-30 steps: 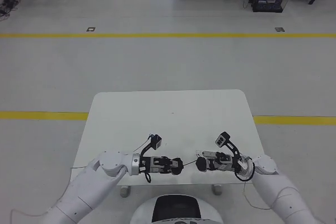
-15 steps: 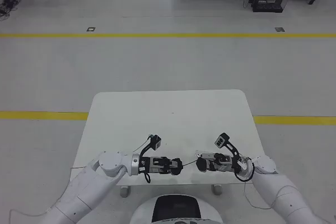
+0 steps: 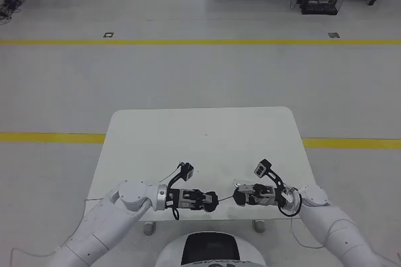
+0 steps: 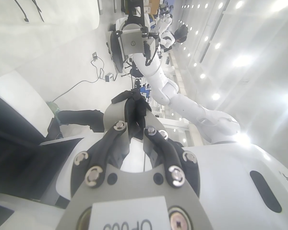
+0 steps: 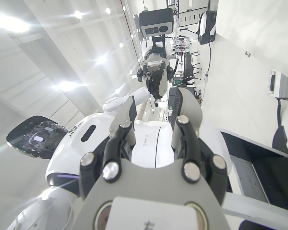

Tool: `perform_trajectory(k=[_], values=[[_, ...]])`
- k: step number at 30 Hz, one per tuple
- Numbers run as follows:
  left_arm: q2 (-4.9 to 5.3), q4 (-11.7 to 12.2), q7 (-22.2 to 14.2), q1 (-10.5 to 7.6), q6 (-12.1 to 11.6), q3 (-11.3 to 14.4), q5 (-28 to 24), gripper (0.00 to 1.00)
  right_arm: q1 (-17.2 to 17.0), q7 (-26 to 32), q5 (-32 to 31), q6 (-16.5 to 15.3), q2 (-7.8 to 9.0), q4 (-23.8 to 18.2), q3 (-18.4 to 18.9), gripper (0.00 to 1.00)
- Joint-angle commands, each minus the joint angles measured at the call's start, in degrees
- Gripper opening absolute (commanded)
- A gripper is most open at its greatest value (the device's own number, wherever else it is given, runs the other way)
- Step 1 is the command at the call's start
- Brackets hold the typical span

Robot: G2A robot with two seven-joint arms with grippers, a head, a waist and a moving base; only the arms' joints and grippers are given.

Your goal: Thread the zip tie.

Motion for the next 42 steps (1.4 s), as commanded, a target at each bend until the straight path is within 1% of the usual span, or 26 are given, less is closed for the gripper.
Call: perform_trajectory(k=[1,18,29,34,42], values=[[0.04,0.0,-0.1,-0.14,0.1,0.2,0.0,0.00,0.1,0.0,-0.1,0.0,0.06,0.1,-0.2,0.30],[0.47,0.3,-0.4,-0.95,0.4,1.4,-0.3,0.00,0.2,0.0,-0.6,0.0,0.51,-0.1,-0.8,0.18],[0.67,0.4,0.0,-1.39,0.4,2.2,-0.7,0.00,0.3,0.0,-1.3,0.0,0.83,-0.6,-1.4,0.16],[0.80,0.4,0.1,-1.52,0.4,2.4,-0.8,0.00,0.4,0.0,-1.5,0.0,0.97,-0.7,-1.7,0.11],[0.99,0.5,0.1,-1.68,0.2,2.7,-1.3,0.00,0.4,0.0,-1.7,0.0,1.14,-0.8,-1.9,0.10]])
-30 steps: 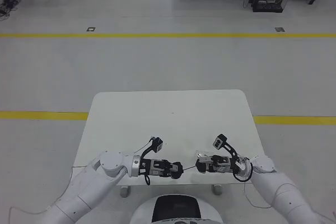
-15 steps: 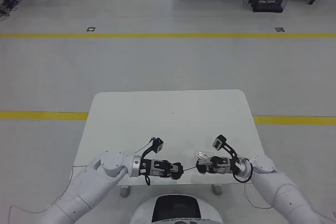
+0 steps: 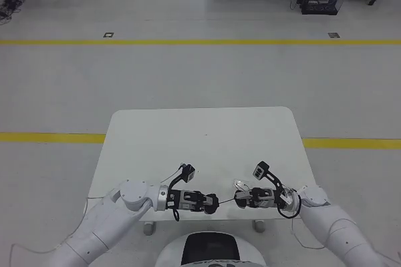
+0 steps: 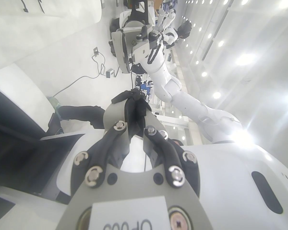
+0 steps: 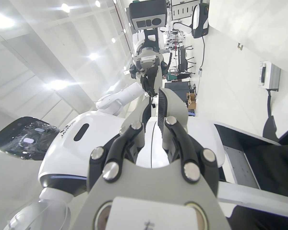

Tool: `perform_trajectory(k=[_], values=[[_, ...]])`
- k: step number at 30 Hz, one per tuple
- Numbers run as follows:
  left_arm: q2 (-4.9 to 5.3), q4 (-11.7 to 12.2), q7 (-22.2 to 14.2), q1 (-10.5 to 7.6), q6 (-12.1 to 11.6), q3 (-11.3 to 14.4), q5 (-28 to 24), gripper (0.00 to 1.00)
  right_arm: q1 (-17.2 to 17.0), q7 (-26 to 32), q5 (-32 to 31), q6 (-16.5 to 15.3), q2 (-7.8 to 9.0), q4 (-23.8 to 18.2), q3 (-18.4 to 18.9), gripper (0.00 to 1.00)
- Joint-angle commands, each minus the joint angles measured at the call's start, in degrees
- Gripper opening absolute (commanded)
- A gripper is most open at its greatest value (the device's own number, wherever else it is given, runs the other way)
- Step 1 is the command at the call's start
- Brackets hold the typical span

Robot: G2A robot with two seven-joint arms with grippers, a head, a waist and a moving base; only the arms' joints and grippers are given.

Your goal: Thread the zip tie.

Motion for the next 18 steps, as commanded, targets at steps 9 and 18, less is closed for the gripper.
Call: perform_trajectory(k=[9,18], values=[[0.11,0.4,0.0,-0.42,-0.3,0.6,-0.8,0.00,0.0,0.0,-0.2,0.0,0.09,0.1,0.1,0.13],[0.18,0.9,-0.2,-0.92,-0.5,1.3,-1.1,0.00,-0.1,0.0,-0.6,0.0,0.05,-0.1,0.5,0.10]])
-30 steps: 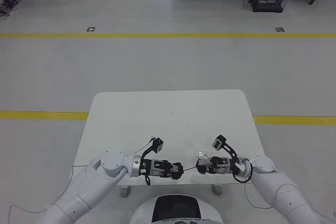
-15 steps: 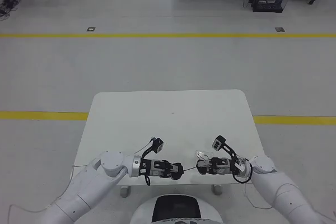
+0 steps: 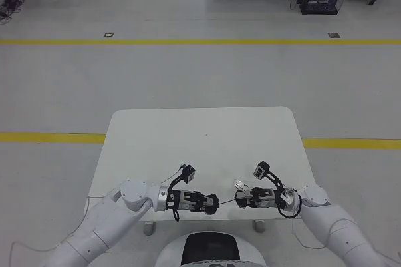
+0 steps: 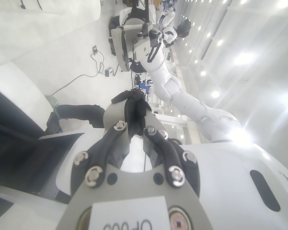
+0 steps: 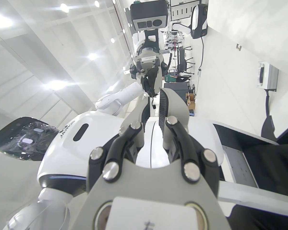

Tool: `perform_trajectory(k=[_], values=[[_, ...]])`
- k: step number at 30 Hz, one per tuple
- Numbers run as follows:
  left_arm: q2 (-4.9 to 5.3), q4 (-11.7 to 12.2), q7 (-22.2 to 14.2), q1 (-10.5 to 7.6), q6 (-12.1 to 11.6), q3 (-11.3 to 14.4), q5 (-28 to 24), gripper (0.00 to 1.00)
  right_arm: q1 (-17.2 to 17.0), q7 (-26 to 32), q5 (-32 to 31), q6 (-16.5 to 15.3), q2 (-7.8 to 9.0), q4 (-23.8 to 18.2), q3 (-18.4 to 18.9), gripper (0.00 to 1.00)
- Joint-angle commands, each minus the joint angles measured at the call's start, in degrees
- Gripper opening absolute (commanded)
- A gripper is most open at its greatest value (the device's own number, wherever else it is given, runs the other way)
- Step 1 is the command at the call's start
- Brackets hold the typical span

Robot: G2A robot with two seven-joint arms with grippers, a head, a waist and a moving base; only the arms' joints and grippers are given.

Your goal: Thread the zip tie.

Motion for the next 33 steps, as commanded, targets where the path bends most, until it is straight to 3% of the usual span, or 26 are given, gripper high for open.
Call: perform_trajectory(k=[1,9,12,17,33], values=[[0.01,0.1,-0.1,-0.13,0.0,0.2,0.0,0.00,0.0,0.0,-0.1,0.0,0.00,0.0,0.0,0.10],[0.06,0.8,0.1,-0.57,-0.3,0.6,-0.4,0.00,0.1,0.0,-0.3,0.0,-0.11,0.1,0.0,0.02],[0.10,0.9,0.3,-0.63,-0.4,0.7,-0.5,0.00,0.2,0.0,-0.5,0.0,-0.14,0.2,0.0,0.03],[0.20,1.0,0.3,-0.61,-0.5,0.9,-0.7,0.00,0.2,0.0,-0.6,0.0,-0.18,0.1,0.0,0.16],[0.56,1.3,0.4,-0.70,-0.7,1.2,-1.2,0.00,-0.5,0.0,-1.8,0.0,-0.11,-1.1,0.7,0.09]])
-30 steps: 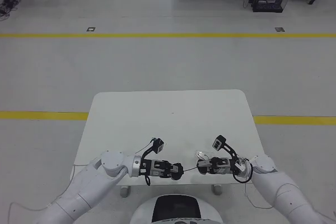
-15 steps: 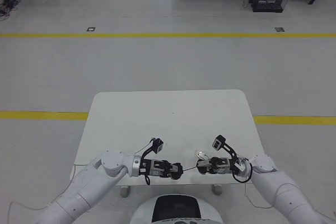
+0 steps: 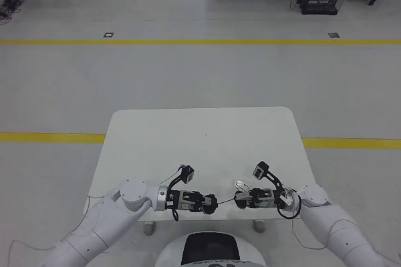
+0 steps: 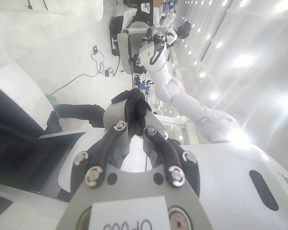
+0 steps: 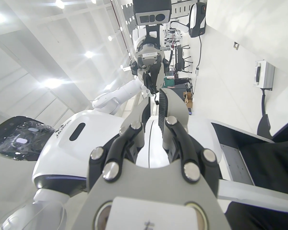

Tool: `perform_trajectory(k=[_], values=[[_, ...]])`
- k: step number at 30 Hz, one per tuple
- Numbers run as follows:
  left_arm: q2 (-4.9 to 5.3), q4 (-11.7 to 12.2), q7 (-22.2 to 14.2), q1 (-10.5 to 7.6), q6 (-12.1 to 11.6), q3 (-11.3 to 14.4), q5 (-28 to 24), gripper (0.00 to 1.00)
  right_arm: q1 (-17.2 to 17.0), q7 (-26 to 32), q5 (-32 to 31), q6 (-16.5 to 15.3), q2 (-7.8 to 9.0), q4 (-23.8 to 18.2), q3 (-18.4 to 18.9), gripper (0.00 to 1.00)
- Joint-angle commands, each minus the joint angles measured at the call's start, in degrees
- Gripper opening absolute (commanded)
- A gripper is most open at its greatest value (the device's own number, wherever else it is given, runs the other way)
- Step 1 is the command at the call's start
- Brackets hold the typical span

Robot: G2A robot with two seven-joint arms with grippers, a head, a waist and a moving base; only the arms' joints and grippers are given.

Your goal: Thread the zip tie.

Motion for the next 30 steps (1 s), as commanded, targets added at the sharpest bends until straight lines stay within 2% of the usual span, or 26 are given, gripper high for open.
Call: perform_trajectory(k=[1,8,23,24,25,26,27,28,29,30], values=[[0.04,0.0,0.0,-0.02,0.0,0.0,0.0,0.00,0.0,0.0,-0.1,0.0,0.00,0.0,0.1,0.08],[0.21,-0.1,0.1,-0.07,-0.1,0.1,-0.1,0.00,-0.2,0.0,-0.5,0.0,-0.05,-0.2,0.2,0.00],[0.44,-0.5,0.8,-0.20,0.0,0.5,-0.2,0.00,-0.5,0.0,-1.0,0.0,-0.27,-0.3,0.7,0.00],[0.44,-0.6,0.7,-0.17,-0.2,0.5,-0.6,0.07,-0.5,0.0,-1.0,0.0,-0.28,-0.3,0.8,0.00],[0.46,-0.5,0.5,-0.14,-0.4,0.5,-0.9,0.32,-0.5,0.0,-1.0,0.0,-0.30,-0.3,0.8,0.00],[0.48,-0.5,0.3,-0.16,-0.5,0.5,-1.1,0.44,-0.6,0.0,-0.9,0.0,-0.33,-0.3,0.9,0.00],[0.50,-0.4,0.2,-0.18,-0.5,0.5,-1.1,0.61,-0.6,0.0,-0.9,0.0,-0.35,-0.2,0.9,0.00],[0.52,-0.4,0.2,-0.19,-0.5,0.5,-1.1,0.89,-0.6,0.0,-0.9,0.0,-0.38,-0.2,0.9,0.00],[0.54,-0.4,0.2,-0.20,-0.5,0.5,-1.2,1.00,-0.6,0.0,-0.7,0.0,-0.40,-0.1,1.0,0.00],[0.56,-0.4,0.3,-0.20,-0.5,0.5,-1.2,1.00,-0.7,0.0,-0.6,0.0,-0.42,-0.1,1.1,0.00]])
